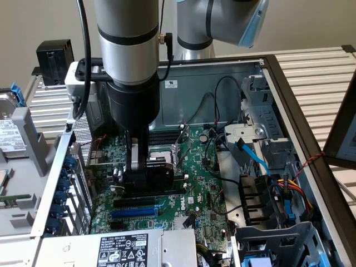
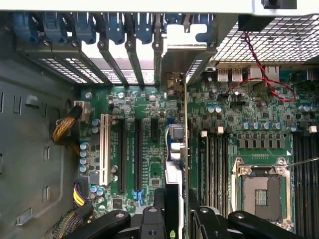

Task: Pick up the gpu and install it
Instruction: 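Insert the gpu into the slot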

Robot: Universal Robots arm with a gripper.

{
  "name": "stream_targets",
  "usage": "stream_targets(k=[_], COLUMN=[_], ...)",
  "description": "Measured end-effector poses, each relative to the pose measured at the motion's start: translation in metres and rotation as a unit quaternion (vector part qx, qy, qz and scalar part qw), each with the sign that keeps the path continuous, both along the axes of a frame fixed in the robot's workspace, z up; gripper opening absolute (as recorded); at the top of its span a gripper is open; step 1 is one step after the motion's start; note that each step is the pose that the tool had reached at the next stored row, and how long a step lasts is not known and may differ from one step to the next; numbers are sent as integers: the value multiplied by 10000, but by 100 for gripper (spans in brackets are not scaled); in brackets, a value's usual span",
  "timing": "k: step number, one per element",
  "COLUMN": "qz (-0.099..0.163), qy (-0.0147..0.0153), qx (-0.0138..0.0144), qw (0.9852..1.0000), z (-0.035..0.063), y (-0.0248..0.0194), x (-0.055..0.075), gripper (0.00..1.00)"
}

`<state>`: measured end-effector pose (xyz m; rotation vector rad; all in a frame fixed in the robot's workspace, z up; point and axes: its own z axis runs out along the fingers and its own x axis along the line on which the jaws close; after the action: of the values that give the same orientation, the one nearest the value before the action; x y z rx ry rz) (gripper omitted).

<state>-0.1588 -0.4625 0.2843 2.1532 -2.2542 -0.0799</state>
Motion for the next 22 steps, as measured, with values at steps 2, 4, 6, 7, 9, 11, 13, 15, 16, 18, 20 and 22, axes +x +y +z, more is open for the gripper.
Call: stream_targets(k=[2,4,6,7,9,11,13,15,16,18,20,22], qz=[-3,-3,-4,-4,-4,-4,-4,-5,-5,-6,-7,-7], qy=[-1,-1,-1,-1,-2,-1,-1,-1,-1,-1,-1,-1], qx=[0,0,0,0,1,0,0,0,0,0,0,-1], qw=[10000,10000,10000,10000,10000,10000,10000,10000,10000,10000,10000,10000], z=[-17,-19,-19,-19,-33,-51,-73,-104,-115,-128,-138,-138], y=[0,0,0,-1,0,-1,-1,0,0,0,-1,-1], x=[0,0,0,0,-4,-9,-13,-16,-21,-42,-55,-54], gripper=[27,27,27,27,27,27,27,27,27,27,27,27])
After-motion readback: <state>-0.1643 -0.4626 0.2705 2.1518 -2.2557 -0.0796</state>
